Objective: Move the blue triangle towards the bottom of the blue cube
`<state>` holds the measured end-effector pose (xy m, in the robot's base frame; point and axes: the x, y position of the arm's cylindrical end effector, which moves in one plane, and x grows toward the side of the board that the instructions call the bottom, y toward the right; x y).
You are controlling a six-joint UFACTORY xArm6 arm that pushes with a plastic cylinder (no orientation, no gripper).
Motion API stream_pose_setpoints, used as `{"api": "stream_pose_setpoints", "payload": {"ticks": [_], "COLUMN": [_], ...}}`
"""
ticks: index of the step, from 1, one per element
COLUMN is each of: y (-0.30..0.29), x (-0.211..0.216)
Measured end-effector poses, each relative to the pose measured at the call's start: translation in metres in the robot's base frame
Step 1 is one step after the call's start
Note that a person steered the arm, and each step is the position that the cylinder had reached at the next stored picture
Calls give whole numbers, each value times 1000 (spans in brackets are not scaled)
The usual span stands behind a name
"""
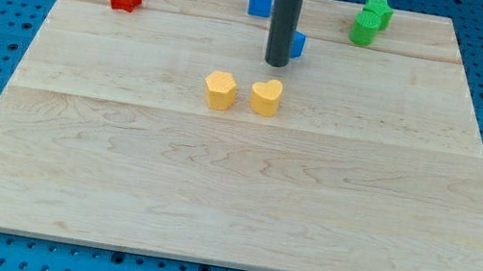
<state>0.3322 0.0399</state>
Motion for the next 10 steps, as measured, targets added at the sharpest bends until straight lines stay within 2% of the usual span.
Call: {"api": "stream_pose_setpoints", "payload": {"ticks": [1,3,5,6,8,10], "y": [14,25,-31,-25,-32,-34], "x": [2,-51,-74,-81,-58,-58]}}
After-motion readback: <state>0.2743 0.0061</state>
